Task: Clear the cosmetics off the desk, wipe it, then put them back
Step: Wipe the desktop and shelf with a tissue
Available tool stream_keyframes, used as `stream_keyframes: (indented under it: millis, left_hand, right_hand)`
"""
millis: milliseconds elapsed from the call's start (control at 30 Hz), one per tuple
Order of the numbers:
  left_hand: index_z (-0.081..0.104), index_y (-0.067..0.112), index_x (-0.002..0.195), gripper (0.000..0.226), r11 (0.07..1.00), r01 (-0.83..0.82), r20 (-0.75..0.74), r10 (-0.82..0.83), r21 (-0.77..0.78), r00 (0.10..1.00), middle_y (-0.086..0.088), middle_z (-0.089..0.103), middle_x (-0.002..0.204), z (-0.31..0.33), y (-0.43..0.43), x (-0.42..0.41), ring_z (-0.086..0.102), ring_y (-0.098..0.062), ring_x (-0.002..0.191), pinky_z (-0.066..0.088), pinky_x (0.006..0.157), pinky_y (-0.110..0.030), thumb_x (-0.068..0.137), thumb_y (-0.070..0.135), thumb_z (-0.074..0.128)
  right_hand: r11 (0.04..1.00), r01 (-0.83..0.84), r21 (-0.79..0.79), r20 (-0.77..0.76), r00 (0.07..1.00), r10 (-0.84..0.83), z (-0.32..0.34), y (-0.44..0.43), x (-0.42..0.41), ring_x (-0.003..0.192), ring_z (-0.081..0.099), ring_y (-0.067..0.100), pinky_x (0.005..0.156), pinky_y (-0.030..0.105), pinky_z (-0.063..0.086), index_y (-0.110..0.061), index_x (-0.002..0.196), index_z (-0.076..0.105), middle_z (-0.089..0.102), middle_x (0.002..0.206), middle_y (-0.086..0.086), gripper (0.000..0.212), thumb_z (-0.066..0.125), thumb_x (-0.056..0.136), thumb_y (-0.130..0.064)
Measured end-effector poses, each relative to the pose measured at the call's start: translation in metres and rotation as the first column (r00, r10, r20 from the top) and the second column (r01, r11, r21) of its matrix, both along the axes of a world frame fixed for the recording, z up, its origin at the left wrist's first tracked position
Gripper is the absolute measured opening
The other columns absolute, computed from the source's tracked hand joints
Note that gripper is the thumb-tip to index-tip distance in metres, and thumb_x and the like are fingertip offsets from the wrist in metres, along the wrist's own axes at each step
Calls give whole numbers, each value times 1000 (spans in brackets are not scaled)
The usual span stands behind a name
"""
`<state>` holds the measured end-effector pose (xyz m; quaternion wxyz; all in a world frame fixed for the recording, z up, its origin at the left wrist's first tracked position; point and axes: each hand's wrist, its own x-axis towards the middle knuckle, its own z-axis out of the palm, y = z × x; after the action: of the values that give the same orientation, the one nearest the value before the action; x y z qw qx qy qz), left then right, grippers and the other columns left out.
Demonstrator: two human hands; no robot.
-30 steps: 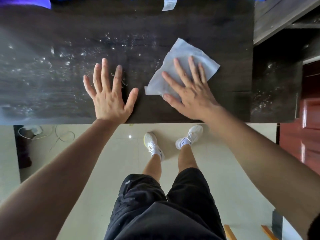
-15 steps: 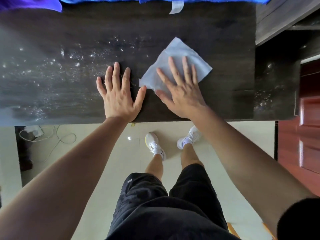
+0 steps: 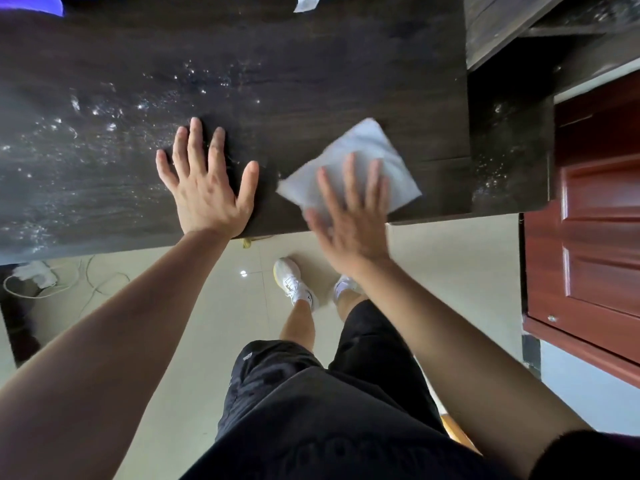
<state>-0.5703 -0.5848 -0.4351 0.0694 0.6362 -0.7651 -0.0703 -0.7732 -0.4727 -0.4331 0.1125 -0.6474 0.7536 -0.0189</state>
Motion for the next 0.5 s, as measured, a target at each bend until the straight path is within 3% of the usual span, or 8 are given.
stream_keyframes:
  millis: [167,333,500]
  left_hand:
    - [39,19,147,71,999,1,-22,-2,-37,1000,-10,27,160,-1,2,2,21,-31,148,10,118,-57,98,64,17]
    - [39,20,146,67,999,-6,-15,5,-47,1000,-8,28,160,-4,2,2,22,-29,148,10,118,-56,99,63,20]
    - [40,20,145,66,998,-19,-15,18,-60,1000,-8,29,159,-2,2,1,24,-29,147,11,118,-56,98,63,21]
  right_hand:
    - [953,-302,1,-21,953,302,2,-51,-17,151,-1,48,121,61,5,-35,160,17,6,168,10,68,21,100,-67]
    - [992,-9,128,-75,997,19,1,-106,-116,149,-12,49,120,63,-3,-39,159,0,-9,168,8,74,7,94,-75]
    - [992,54,110,-67,997,-47,3,-102,-94,149,-7,53,119,66,-1,-35,160,4,-4,168,11,74,10,96,-70]
